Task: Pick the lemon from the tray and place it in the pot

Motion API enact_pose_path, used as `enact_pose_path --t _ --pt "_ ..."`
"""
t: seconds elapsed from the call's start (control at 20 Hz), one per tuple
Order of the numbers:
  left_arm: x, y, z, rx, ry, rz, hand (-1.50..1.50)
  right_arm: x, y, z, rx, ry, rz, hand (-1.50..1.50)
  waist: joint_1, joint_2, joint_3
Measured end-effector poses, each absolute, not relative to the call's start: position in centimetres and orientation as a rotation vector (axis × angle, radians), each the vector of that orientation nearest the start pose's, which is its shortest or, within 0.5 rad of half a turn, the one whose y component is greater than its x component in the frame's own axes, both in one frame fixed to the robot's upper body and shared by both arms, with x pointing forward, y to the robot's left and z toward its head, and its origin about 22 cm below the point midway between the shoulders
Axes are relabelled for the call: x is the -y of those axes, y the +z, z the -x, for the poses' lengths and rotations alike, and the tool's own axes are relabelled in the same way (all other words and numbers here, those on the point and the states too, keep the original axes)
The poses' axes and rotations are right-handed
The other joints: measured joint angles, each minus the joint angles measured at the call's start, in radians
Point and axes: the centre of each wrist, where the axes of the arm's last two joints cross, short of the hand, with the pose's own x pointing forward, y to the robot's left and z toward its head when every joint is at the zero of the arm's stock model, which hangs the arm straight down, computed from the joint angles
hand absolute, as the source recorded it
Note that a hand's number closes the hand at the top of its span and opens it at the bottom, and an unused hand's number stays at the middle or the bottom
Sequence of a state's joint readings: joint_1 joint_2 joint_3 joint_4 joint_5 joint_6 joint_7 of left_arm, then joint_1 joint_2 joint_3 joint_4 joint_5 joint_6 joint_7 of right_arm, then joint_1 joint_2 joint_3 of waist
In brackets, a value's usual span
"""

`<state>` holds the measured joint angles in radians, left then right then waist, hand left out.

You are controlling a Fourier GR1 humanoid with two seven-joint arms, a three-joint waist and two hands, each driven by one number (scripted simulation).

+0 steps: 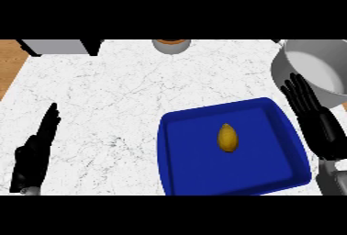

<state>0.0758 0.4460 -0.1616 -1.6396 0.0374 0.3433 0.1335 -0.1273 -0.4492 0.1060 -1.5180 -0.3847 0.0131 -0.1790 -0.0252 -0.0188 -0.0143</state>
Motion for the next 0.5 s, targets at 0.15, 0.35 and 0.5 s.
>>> enact_pose_path --t 0.15,0.35,0.5 --pt "-28.4 1.9 -22.6 1.427 -0.163 -0.370 0.00 28.2 4.2 -26.6 1.713 0.195 -0.011 1.50 0.008 0.010 0.007" --pt "-26.5 0.8 -22.9 1.377 -0.215 -0.201 0.00 26.9 2.4 -26.1 1.585 0.302 0.185 1.50 0.001 0.020 0.001" --pt "-25.5 -0.1 -22.7 1.329 -0.219 -0.118 0.00 27.5 2.4 -26.1 1.673 0.238 0.472 -1.50 -0.027 0.018 0.004"
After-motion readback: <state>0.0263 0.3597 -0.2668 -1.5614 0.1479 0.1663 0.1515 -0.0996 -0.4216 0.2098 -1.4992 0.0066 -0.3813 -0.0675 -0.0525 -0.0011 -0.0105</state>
